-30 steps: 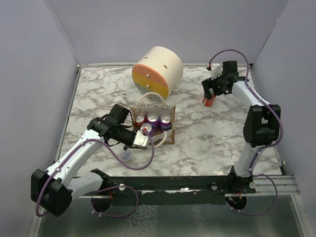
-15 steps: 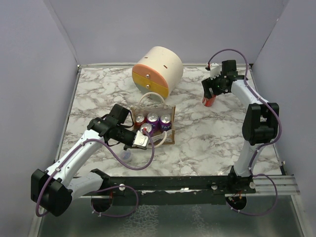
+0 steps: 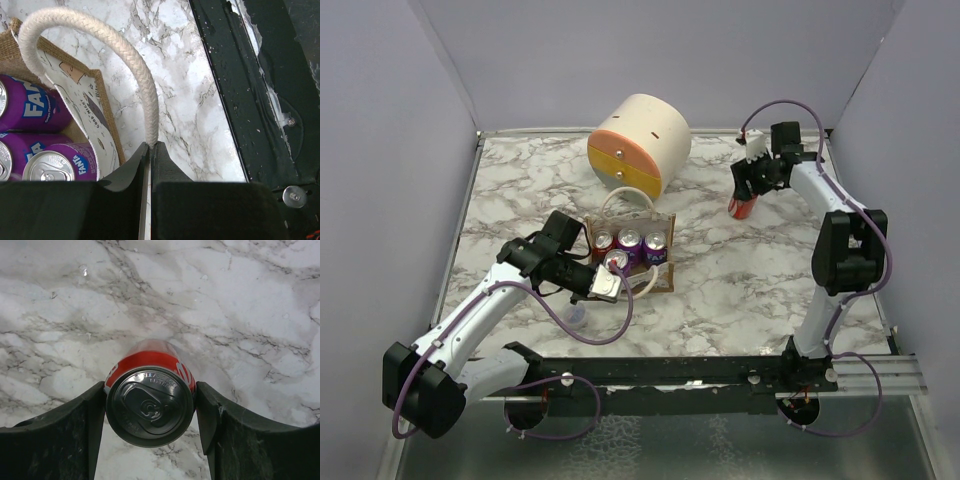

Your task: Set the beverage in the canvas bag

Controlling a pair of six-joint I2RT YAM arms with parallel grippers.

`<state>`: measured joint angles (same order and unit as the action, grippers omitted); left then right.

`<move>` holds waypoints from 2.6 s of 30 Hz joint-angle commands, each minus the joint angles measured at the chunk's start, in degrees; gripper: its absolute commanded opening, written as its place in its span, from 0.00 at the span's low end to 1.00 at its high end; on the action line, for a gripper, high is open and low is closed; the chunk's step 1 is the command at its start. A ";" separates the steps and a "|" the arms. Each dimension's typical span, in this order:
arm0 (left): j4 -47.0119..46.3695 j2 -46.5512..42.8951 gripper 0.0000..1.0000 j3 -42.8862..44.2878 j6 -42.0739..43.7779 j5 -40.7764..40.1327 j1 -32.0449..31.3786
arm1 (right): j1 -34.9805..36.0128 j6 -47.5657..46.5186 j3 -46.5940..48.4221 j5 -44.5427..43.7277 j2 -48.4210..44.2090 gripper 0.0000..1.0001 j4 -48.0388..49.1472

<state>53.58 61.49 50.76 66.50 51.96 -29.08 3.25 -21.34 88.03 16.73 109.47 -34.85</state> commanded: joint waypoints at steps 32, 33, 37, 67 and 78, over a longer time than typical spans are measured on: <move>3.32 0.63 0.00 -2.48 1.86 -4.77 -3.27 | 36.48 -11.27 4.95 21.05 -18.46 0.01 -10.84; 3.22 0.64 0.00 -2.39 1.88 -4.64 -3.31 | 37.16 -11.31 5.08 20.54 -17.96 0.01 -10.85; 3.03 0.60 0.00 -2.23 1.88 -4.19 -3.35 | 38.83 -11.09 5.76 19.21 -15.94 0.01 -10.92; 2.77 0.41 0.00 -0.94 1.88 -3.89 -3.44 | 41.03 -14.52 7.25 17.78 -13.39 0.01 -20.29; 2.77 -0.10 0.00 -0.97 1.91 -2.84 -3.44 | 41.52 -13.07 5.44 16.32 -12.28 0.01 -19.43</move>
<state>54.94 61.82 49.43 68.47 47.24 -32.01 43.72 -35.86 93.62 32.82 97.38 -55.72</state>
